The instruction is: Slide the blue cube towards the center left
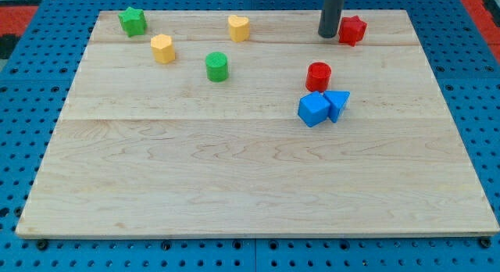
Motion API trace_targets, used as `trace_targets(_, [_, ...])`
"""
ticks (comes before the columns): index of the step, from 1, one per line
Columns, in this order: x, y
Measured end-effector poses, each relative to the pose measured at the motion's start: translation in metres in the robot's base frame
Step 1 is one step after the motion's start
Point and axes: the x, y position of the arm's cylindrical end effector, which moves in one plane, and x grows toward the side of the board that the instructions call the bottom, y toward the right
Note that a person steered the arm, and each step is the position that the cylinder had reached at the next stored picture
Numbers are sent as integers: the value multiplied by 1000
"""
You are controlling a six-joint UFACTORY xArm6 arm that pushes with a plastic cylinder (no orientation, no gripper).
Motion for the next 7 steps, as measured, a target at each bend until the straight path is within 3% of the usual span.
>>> trace_targets(1, [44, 14])
trace_targets(2, [5, 58])
trace_targets(5, [-4, 149])
trace_targets(6, [9, 118])
trace_targets(7, [25, 43])
